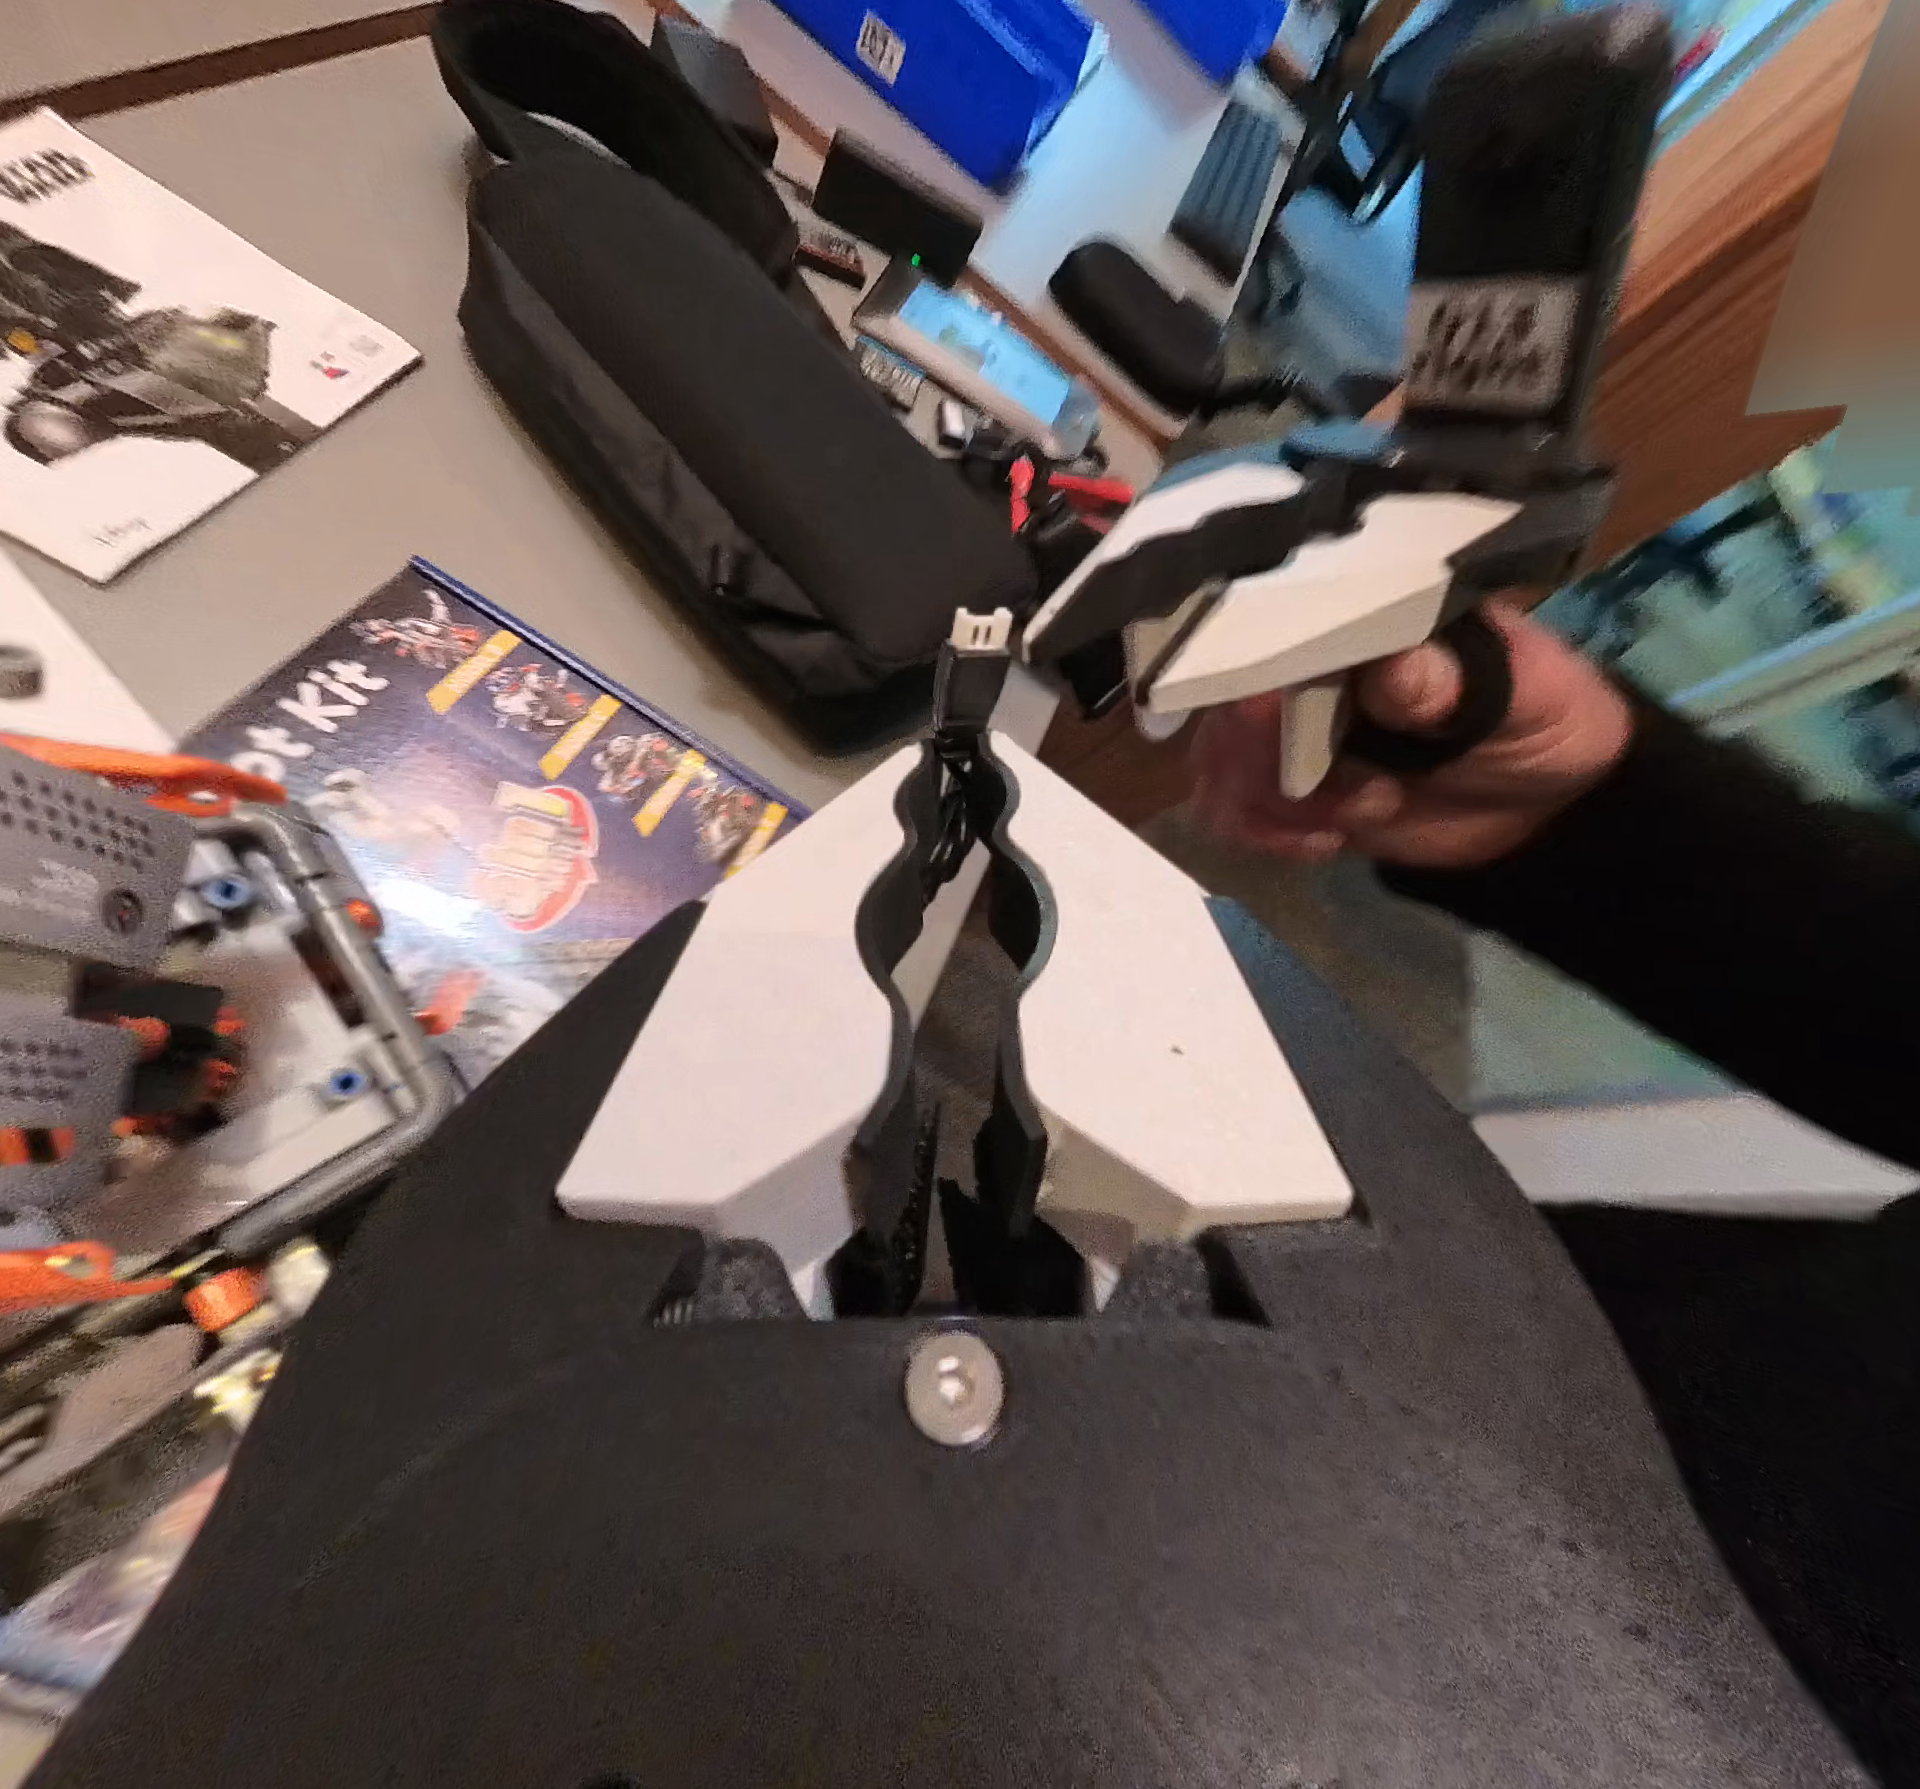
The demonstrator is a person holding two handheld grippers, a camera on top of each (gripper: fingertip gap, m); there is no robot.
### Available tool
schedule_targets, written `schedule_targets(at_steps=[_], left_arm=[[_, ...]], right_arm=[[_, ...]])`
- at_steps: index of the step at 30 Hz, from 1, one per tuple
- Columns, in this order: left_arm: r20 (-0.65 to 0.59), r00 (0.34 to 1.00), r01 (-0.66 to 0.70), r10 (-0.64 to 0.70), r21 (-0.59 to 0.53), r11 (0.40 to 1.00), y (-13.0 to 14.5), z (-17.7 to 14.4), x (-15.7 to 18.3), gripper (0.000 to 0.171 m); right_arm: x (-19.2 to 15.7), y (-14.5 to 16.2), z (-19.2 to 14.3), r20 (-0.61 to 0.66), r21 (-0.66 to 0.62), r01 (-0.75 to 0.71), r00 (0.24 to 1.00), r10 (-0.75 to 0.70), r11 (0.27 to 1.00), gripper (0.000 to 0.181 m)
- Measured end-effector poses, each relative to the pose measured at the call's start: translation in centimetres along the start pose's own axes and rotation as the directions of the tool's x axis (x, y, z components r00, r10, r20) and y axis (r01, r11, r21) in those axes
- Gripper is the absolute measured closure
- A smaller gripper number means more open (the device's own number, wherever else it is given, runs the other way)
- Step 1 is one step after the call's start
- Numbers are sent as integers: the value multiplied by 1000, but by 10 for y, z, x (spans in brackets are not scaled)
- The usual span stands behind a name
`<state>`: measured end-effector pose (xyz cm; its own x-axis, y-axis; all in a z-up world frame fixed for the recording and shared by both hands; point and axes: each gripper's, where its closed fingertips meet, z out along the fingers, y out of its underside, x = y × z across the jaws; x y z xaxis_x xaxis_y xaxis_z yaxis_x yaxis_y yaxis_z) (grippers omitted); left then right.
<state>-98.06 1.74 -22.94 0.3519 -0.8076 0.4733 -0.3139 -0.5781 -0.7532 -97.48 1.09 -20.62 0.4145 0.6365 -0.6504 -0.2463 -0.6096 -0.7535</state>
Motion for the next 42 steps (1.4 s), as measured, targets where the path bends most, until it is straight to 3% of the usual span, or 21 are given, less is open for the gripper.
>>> schedule_targets(at_steps=[8,10,18,26,42], left_arm=[[97,921,-351,378,-217,911,14,2,-4,169],[90,921,-352,378,-221,910,16,2,-2,169],[103,909,-373,405,-236,897,18,-1,-5,169],[115,889,-405,443,-249,880,19,-4,-7,169],[104,853,-469,511,-279,838,17,-9,-4,171]], right_arm=[[-4,-5,13,-48,-51,120,991,-123,991,174],[-5,-5,13,-42,-47,121,992,-123,992,181],[-6,1,16,-29,-71,96,995,-98,993,174],[-5,3,19,-39,-75,90,995,-93,993,181],[-1,1,15,147,65,-273,954,261,960,181]])
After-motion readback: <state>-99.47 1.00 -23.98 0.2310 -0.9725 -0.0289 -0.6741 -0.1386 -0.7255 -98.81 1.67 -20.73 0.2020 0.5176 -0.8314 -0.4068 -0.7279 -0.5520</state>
